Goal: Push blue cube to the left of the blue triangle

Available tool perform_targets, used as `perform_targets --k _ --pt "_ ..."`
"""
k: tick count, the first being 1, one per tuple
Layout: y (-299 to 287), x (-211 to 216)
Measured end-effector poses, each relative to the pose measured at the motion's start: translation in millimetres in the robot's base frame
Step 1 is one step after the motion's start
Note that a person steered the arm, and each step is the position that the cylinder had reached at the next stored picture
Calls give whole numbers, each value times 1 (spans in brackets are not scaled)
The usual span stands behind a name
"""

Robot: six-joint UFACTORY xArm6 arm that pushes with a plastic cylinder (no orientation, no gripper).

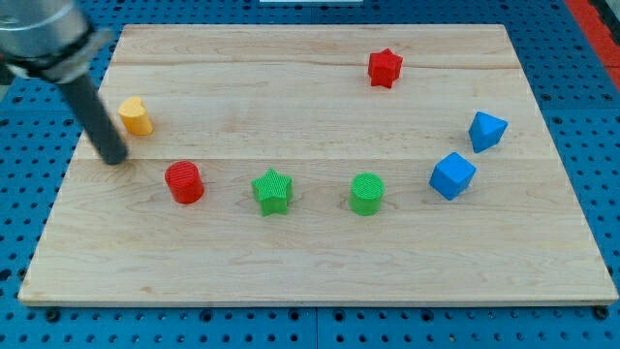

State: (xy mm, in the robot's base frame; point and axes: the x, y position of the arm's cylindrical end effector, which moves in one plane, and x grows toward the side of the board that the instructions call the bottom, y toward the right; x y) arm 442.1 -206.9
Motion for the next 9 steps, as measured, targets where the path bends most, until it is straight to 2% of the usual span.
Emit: perform_targets --k 1,3,5,7,8,9 --pt "55 -4" --pt "78 -5" --pt "148 -4" --pt "283 18" --pt "292 39" --pt "327 66"
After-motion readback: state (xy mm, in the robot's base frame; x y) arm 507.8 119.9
